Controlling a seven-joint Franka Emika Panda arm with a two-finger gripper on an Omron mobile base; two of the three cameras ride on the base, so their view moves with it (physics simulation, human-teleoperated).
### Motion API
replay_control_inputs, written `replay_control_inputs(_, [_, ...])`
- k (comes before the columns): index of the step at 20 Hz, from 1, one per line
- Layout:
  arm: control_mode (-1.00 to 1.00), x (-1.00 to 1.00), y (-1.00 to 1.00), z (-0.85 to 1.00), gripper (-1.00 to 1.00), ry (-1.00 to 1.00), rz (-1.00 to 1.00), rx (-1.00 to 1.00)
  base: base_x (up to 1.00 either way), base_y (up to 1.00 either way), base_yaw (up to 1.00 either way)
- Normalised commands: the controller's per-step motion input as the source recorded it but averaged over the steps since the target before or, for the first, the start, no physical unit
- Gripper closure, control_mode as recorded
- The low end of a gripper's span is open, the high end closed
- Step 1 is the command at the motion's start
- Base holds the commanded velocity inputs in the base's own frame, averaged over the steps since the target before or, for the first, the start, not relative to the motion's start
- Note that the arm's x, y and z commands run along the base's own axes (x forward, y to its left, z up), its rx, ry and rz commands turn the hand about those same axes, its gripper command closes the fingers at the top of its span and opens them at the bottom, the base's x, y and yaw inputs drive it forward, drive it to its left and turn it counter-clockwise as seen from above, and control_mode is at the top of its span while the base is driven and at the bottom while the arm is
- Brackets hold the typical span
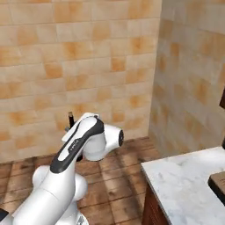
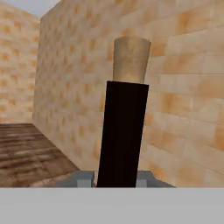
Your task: Place the drinks on the dining counter in a tight cluster.
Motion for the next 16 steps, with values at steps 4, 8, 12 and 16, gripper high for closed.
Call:
replay_control_inputs(4, [1.00, 0.00, 0.00, 0.00, 1.00, 0.00, 0.00, 0.00, 0.00, 0.00, 1.00])
replay_control_inputs(8, [1.00, 0.00, 0.00, 0.00, 1.00, 0.00, 0.00, 0.00, 0.00, 0.00, 0.97])
replay_control_inputs(12, [1.00, 0.00, 0.00, 0.00, 1.00, 0.00, 0.00, 0.00, 0.01, 0.00, 0.93])
replay_control_inputs(16, [1.00, 0.00, 0.00, 0.00, 1.00, 0.00, 0.00, 0.00, 0.05, 0.00, 0.91])
